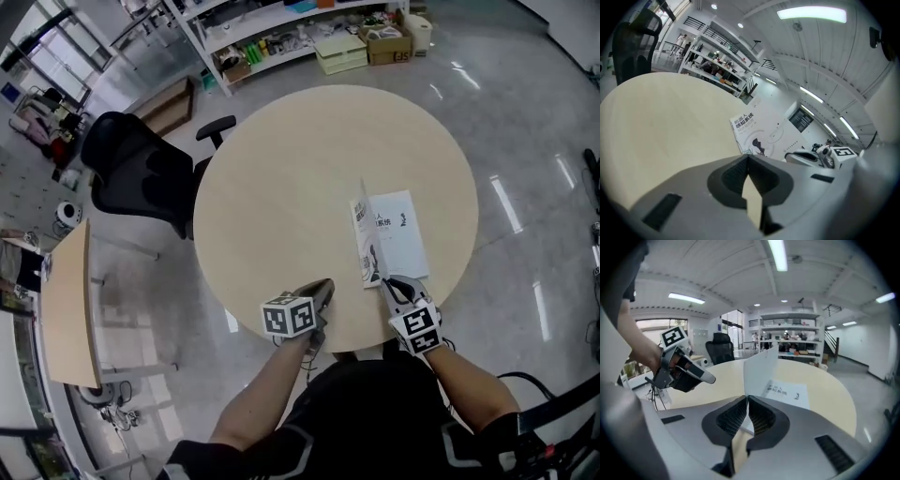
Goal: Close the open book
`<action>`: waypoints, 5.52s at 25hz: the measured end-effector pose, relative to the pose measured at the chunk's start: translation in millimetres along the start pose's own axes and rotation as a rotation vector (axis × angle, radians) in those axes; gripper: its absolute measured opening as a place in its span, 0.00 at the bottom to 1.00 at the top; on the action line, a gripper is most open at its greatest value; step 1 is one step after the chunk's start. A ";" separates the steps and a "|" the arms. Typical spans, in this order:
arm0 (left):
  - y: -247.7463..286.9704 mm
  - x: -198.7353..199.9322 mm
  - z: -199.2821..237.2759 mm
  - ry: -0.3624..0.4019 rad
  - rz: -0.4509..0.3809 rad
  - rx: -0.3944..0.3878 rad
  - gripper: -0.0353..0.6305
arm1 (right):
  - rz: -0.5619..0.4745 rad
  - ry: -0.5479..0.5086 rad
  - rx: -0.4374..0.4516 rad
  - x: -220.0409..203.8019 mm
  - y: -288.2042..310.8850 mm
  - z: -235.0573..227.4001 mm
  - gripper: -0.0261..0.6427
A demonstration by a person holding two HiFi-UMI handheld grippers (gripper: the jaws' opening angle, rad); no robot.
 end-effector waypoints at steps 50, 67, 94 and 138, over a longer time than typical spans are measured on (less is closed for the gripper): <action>-74.4 10.4 -25.2 -0.043 -0.257 0.124 0.03 | 0.001 0.267 0.140 34.4 -20.0 -81.7 0.04; -189.9 -50.4 -75.8 0.198 -0.509 -0.001 0.03 | -0.163 0.125 0.125 62.6 -119.6 34.7 0.04; -413.3 -371.9 -287.8 0.221 -0.614 -0.027 0.03 | -0.309 0.049 0.141 -111.1 -483.9 276.6 0.04; -704.2 -777.6 -500.4 0.358 -0.673 -0.042 0.03 | -0.435 0.069 0.010 -314.4 -884.8 617.1 0.04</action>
Point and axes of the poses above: the fingertips, and each gripper's own axes: y forward along the fingers, z to its left, x out of its top, the point moved 8 cm from there along -y, backward along the fingers, and after that the axes turned 9 degrees about x, right-handed, at the moved point
